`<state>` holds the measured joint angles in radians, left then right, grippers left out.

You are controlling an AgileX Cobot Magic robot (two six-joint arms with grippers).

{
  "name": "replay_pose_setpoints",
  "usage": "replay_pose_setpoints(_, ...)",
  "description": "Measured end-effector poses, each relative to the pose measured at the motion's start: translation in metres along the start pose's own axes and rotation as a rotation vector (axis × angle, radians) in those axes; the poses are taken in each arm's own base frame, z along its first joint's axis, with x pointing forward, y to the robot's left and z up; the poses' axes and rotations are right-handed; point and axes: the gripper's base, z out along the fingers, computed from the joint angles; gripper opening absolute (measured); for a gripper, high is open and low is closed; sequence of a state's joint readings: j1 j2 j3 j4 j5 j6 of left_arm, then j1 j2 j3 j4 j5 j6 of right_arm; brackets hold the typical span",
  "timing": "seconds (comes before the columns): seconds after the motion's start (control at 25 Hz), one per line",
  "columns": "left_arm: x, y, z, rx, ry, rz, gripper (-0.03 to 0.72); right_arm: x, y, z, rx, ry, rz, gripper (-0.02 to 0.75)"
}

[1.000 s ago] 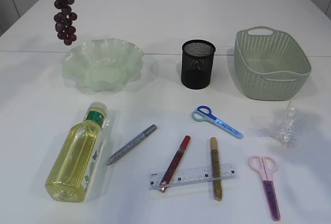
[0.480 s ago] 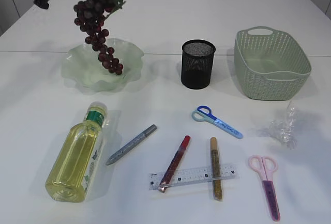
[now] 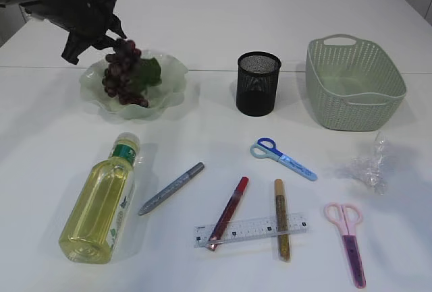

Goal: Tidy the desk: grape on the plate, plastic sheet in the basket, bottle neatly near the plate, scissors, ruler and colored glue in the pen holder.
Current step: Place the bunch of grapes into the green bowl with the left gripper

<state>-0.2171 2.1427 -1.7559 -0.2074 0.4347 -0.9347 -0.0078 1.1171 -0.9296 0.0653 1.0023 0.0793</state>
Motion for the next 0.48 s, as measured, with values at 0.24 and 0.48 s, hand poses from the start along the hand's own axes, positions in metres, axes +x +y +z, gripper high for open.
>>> replay_pose_setpoints(0.24,0.0018,0.0027,-0.0001,-0.030,0.019,0.004,0.463,-0.0001,0.0001,0.0000,-0.001,-0.002,0.000,0.452)
replay_pose_setpoints(0.48,0.0075,0.0087,-0.0065,-0.122,0.097,0.090,0.515,-0.0001,0.0002,0.0000,-0.002,-0.001,0.001,0.452)
